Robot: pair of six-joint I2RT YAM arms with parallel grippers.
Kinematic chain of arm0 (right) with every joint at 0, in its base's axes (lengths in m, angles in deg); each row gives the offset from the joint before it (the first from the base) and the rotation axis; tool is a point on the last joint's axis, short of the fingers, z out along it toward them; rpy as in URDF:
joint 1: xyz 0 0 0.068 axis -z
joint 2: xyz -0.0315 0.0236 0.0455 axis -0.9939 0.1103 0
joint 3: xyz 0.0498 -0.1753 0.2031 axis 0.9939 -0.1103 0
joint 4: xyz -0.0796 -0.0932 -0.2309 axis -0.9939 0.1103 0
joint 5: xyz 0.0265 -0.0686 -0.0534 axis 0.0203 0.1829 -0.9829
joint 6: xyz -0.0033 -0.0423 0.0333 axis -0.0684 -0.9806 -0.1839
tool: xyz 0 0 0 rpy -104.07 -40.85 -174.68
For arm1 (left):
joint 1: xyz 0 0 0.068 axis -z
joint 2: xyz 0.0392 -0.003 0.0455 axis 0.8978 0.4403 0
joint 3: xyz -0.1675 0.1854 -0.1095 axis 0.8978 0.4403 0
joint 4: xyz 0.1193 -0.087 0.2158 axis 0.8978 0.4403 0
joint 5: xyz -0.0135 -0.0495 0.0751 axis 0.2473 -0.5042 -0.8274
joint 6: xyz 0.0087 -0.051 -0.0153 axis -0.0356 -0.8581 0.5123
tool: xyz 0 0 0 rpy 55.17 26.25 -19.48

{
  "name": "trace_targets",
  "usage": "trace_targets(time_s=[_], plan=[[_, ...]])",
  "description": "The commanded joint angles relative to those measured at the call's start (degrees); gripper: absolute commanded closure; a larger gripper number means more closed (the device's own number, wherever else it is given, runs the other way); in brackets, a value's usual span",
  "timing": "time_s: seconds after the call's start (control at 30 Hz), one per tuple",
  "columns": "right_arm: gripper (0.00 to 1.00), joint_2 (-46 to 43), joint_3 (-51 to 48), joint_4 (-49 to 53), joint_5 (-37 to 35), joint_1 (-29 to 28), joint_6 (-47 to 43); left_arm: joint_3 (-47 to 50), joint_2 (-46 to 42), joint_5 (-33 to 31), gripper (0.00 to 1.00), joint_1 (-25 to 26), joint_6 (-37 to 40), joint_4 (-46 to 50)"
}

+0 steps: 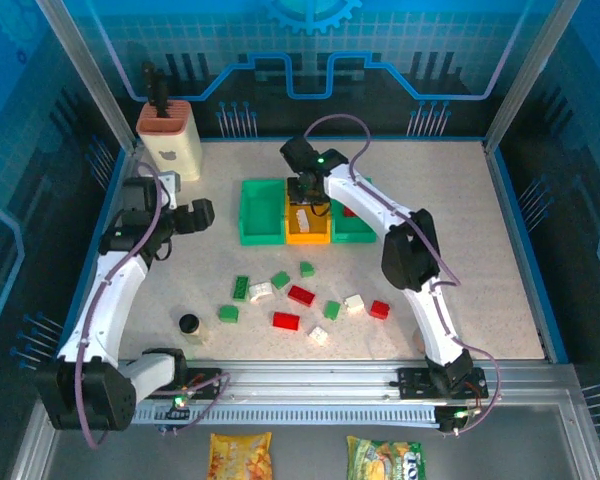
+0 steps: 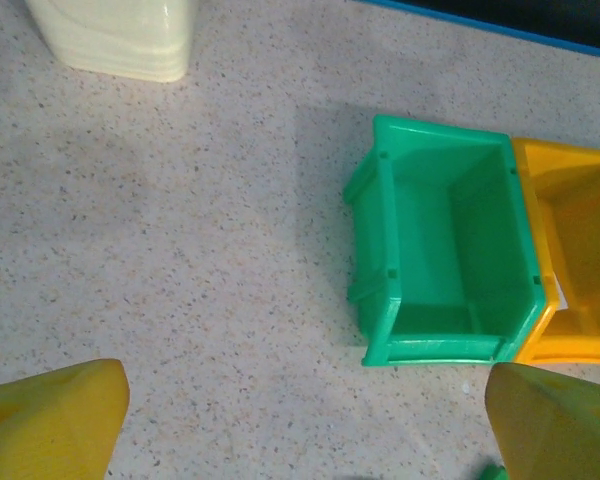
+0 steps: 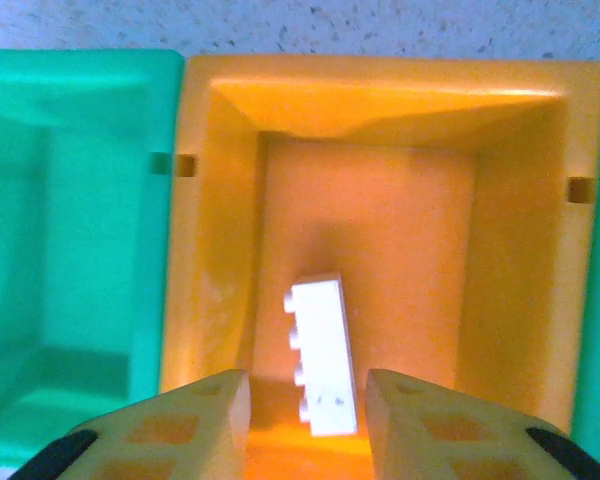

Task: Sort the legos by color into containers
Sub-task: Place the lego in the container, then pick up the lego from the bottom-left of the table.

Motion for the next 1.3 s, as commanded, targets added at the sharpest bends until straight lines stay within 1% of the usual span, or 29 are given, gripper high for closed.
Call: trace_targets(time_s=[0.0, 0.17, 0.27, 0.47, 0.57, 0.63, 0.73, 0.83, 0.97, 1.27], plan=[[0.63, -6.22, -4.44, -1.1, 0.92, -0.66, -0.53, -3.17, 1.75, 1.57, 0.09, 2.41, -2.73, 5.71], [0.63, -12.76, -11.71, -3.3, 0.94, -0.55, -0.78, -5.02, 5.28, 0.67, 0.15, 6.39, -5.18, 11.03], [0.63, -16.99, -16.88, -4.95, 1.15, -0.28, -0.87, -6.29, 7.65, -0.69, 0.2, 10.38, -6.12, 13.92], [0.63, -24.68, -26.31, -6.43, 0.96, 0.09, -1.48, -6.95, 13.33, -3.63, 0.26, 18.98, -7.79, 17.47], [0.63, -28.5, -31.46, -6.76, 0.68, 0.44, -1.58, -6.61, 16.66, -4.88, 0.28, 22.19, -8.48, 18.41], [0.63, -30.91, -34.66, -7.13, 0.6, 0.86, -1.28, -6.28, 18.7, -5.12, 0.31, 23.7, -9.03, 18.81], [0.63, -34.34, -39.05, -7.53, 0.28, 1.4, -0.91, -5.36, 21.51, -5.56, 0.34, 25.18, -9.41, 19.0], [0.62, -37.07, -42.43, -7.35, -0.18, 1.82, -0.7, -4.65, 23.85, -7.18, 0.41, 25.86, -9.32, 19.47], [0.62, -39.86, -45.92, -6.76, -0.95, 2.07, -0.61, -4.0, 26.59, -9.57, 0.44, 25.92, -8.71, 20.4], [0.62, -42.37, -49.1, -5.09, -1.75, 2.31, -0.61, -3.22, 31.7, -6.97, 0.46, 25.92, -9.76, 18.85]])
